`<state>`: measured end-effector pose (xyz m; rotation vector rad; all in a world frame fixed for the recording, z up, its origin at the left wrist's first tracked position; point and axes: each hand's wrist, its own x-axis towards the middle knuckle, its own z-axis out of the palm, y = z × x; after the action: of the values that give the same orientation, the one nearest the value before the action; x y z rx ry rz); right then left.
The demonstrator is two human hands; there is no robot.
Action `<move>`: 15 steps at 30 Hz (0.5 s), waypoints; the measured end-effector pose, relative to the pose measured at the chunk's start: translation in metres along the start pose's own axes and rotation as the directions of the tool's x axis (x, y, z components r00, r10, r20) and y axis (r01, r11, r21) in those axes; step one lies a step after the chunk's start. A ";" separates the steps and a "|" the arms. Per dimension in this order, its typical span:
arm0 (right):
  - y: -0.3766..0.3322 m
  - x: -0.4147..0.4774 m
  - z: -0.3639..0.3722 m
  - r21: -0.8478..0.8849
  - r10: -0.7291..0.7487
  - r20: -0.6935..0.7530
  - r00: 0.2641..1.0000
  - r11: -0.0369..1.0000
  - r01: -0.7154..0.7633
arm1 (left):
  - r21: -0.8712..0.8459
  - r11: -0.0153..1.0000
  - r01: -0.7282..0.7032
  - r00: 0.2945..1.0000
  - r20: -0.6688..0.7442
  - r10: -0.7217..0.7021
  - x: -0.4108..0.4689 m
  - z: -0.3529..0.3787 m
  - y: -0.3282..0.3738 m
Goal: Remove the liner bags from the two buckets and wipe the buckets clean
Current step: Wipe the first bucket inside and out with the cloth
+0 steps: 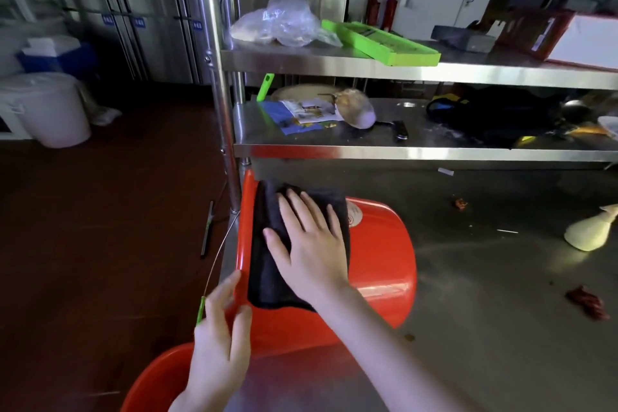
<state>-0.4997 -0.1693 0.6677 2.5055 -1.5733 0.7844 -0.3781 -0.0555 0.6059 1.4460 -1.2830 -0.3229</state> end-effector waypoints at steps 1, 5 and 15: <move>0.001 -0.006 0.000 -0.016 0.013 -0.010 1.000 1.000 -0.013 | -0.003 1.000 0.030 0.999 -0.017 -0.030 0.013 -0.002 0.010; -0.006 -0.036 0.007 -0.009 0.013 -0.042 0.999 1.000 -0.013 | -0.025 0.979 0.203 0.979 -0.030 -0.203 0.094 0.012 0.051; 0.115 -0.025 -0.017 -0.002 0.459 0.086 0.884 0.888 -0.460 | 0.021 0.971 0.238 0.966 0.096 -0.239 0.087 0.010 0.060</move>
<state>-0.6144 -0.1969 0.6482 2.2186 -2.2452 0.7418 -0.3848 -0.1197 0.6908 1.6130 -1.1900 -0.5544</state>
